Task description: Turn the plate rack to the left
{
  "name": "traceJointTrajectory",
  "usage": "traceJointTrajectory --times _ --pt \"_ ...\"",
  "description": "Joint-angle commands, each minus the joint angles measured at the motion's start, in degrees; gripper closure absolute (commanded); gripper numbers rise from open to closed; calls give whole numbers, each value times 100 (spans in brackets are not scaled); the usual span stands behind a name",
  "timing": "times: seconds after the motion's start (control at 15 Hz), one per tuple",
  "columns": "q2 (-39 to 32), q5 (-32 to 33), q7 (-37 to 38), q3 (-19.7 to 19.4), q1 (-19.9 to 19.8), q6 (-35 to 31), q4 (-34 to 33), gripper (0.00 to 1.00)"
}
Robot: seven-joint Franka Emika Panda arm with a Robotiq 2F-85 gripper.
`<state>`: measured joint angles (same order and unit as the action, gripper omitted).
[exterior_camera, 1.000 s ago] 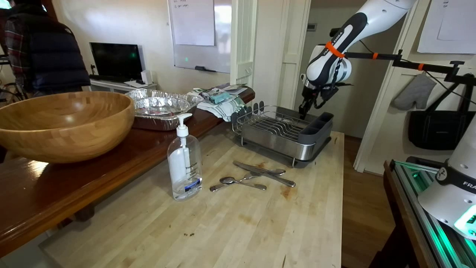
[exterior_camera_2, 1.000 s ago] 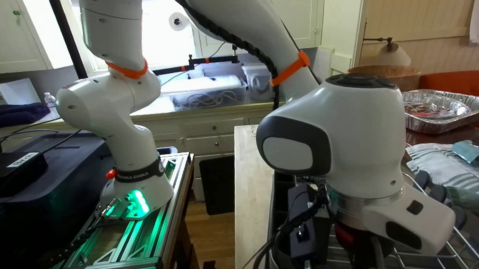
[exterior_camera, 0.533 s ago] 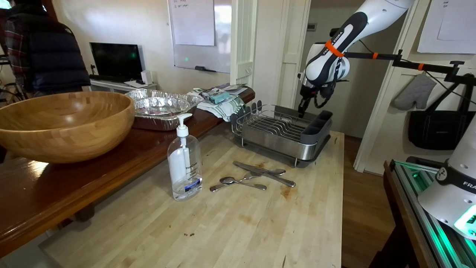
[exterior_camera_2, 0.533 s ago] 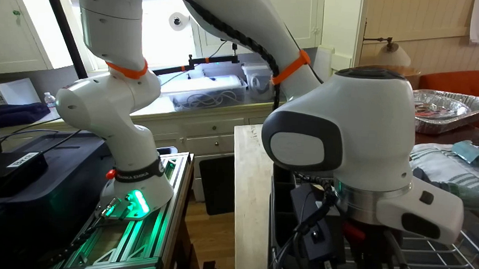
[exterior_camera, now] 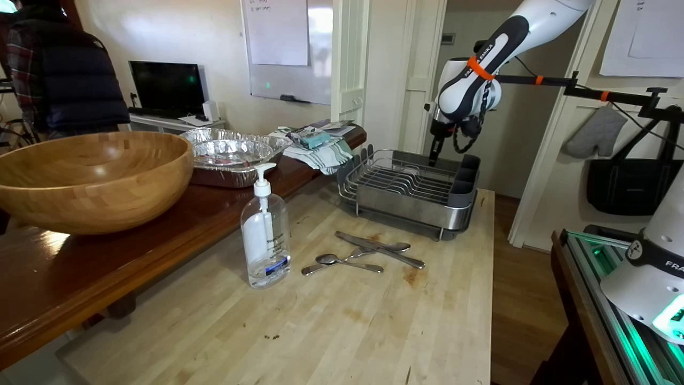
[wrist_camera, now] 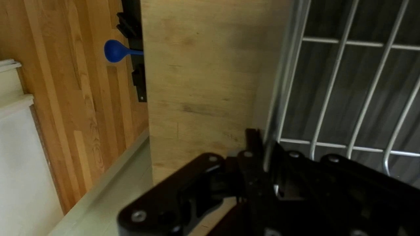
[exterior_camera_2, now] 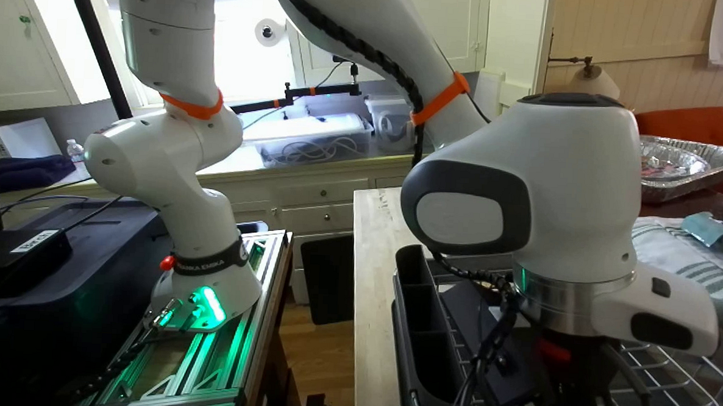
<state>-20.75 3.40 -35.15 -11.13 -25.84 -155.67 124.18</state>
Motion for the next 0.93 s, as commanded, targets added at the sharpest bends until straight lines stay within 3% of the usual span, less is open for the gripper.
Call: traceJointTrajectory --times 0.0,0.87 --pt "106 152 -445 5 -140 276 -5 98" --pt "63 -243 -347 62 -428 104 139 98"
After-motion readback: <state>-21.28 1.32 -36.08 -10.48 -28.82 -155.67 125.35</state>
